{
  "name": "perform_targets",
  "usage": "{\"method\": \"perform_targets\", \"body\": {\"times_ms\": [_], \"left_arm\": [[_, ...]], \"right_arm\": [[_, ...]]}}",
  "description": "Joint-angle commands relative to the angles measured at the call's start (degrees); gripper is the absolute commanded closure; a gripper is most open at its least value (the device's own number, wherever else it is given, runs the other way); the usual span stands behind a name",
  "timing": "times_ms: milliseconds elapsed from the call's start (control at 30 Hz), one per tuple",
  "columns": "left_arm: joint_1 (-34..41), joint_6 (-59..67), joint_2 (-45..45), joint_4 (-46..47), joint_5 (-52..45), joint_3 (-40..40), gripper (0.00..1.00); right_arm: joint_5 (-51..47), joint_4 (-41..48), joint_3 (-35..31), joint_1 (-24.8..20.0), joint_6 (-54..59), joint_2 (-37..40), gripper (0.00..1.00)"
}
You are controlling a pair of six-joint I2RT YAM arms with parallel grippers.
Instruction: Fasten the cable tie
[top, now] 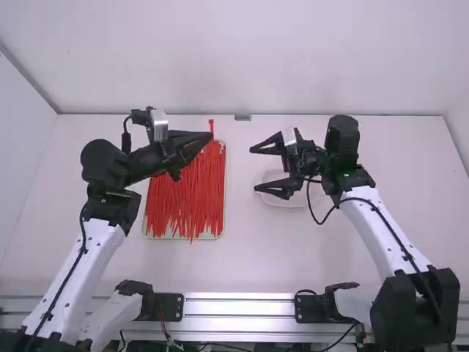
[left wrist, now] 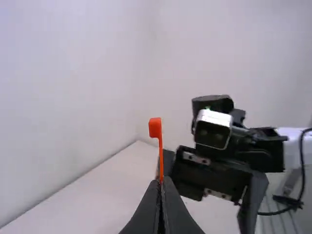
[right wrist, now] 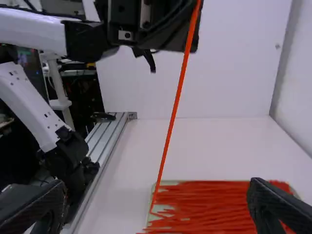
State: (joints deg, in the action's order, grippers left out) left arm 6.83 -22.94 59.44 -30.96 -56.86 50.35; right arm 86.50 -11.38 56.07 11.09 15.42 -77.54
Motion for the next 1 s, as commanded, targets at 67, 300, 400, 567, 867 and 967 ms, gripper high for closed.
{"method": "perform_targets", "body": {"times_ms": [67,300,400,567,867,967], "left_arm": [[3.0,3.2,-1.0,0.5,-1.2,-0.2,0.99],[3.9,4.7,-0.1,0.7,-1.2,-0.2,0.99],[4.2,4.8,0.7,-0.2,-2.2,-0.2,0.99],[3.7,3.1,1.7,-5.6,-5.5,-0.2,0.99],[4.0,-6.5,4.5,-18.5,-5.0,-0.2,0.99],[4.0,-11.5,5.8,-24.9,-4.7,-0.2,0.99]], "right_arm": [[0.7,-7.2,2.0,2.9,-10.3,0.0,0.02],[-3.0,-18.4,2.0,4.1,-20.3,0.0,0.02],[-3.0,-21.4,2.0,3.9,-23.1,0.0,0.02],[-3.0,-21.2,2.0,4.0,-23.1,0.0,0.02],[-4.0,-24.5,2.0,7.0,-23.2,0.0,0.02],[-7.0,-24.4,2.0,8.2,-22.9,0.0,0.02]]}}
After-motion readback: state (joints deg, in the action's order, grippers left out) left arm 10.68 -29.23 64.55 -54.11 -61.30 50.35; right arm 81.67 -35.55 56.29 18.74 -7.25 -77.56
